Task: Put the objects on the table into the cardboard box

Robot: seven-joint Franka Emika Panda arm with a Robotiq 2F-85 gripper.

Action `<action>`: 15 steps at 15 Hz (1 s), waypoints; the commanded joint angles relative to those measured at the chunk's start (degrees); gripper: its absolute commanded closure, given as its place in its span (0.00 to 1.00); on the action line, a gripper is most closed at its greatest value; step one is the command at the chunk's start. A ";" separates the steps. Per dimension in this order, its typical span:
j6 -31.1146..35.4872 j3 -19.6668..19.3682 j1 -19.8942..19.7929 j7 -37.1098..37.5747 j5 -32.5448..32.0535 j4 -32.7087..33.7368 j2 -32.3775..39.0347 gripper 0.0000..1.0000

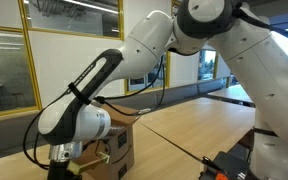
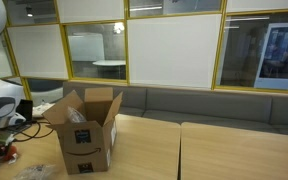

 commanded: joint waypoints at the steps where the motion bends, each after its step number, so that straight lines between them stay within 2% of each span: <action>1: 6.30 -4.16 2.19 5.40 -4.85 -0.05 0.17 0.00; 4: 11.51 -9.77 5.28 11.82 -12.15 -0.69 0.33 0.00; 8: 12.49 -14.41 8.11 18.70 -18.89 -0.30 1.79 0.00; 10: 11.30 -13.34 6.97 17.17 -19.98 0.26 2.57 0.00; 15: 11.60 -4.18 -1.58 -0.93 -19.15 -0.49 3.68 0.00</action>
